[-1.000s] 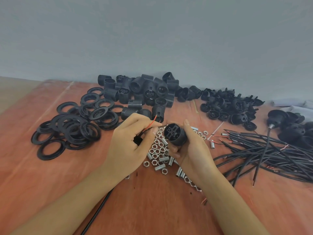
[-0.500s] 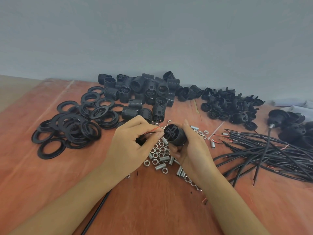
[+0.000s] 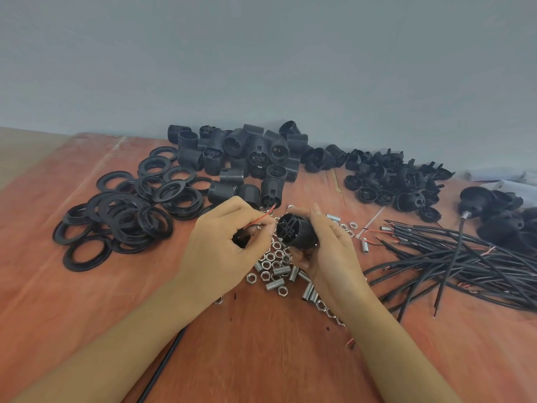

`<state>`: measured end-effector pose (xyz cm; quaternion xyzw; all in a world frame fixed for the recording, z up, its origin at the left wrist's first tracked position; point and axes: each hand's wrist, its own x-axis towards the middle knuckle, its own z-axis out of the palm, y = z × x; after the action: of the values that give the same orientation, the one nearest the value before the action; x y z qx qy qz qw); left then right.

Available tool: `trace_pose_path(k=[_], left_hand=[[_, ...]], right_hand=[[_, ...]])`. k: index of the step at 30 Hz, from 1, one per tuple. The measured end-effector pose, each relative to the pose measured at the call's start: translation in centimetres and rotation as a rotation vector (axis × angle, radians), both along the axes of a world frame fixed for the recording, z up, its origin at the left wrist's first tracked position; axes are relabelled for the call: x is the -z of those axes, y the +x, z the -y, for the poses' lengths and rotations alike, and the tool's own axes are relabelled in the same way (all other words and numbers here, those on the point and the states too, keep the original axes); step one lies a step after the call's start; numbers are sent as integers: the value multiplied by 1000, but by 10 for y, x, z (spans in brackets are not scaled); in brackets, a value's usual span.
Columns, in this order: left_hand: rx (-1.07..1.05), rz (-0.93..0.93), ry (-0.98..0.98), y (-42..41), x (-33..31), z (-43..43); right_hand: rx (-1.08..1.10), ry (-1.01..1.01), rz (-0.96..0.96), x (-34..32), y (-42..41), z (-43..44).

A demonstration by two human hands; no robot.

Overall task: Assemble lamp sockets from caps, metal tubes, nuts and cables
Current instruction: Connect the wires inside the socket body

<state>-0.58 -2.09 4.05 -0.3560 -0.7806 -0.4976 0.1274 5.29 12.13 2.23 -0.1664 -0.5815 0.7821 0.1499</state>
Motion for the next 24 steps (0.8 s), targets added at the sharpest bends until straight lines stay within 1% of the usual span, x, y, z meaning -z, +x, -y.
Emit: trace_pose_path(k=[3,5,9,11,14,18,21,24], left_hand=[[-3,-14,-18,-2,1,0],[-9,-31,-34,-4,3,0],[47,-74,-70,-8,7,3],[50,-74,-60,-9,10,3],[29,-67,-7,-10,11,3],[47,24,61,-9,11,2],[54,3,54,-8,11,3],[65,-21,47,-8,12,2]], right_hand=[[15,61,6,0,1,1],[37,141,-12,0,2,1],[95,416,-146,3,2,0],[84,473,-189,4,3,1],[58,470,-216,6,4,2],[86,461,-235,4,4,2],[94,424,-208,3,5,1],[86,435,-199,2,5,1]])
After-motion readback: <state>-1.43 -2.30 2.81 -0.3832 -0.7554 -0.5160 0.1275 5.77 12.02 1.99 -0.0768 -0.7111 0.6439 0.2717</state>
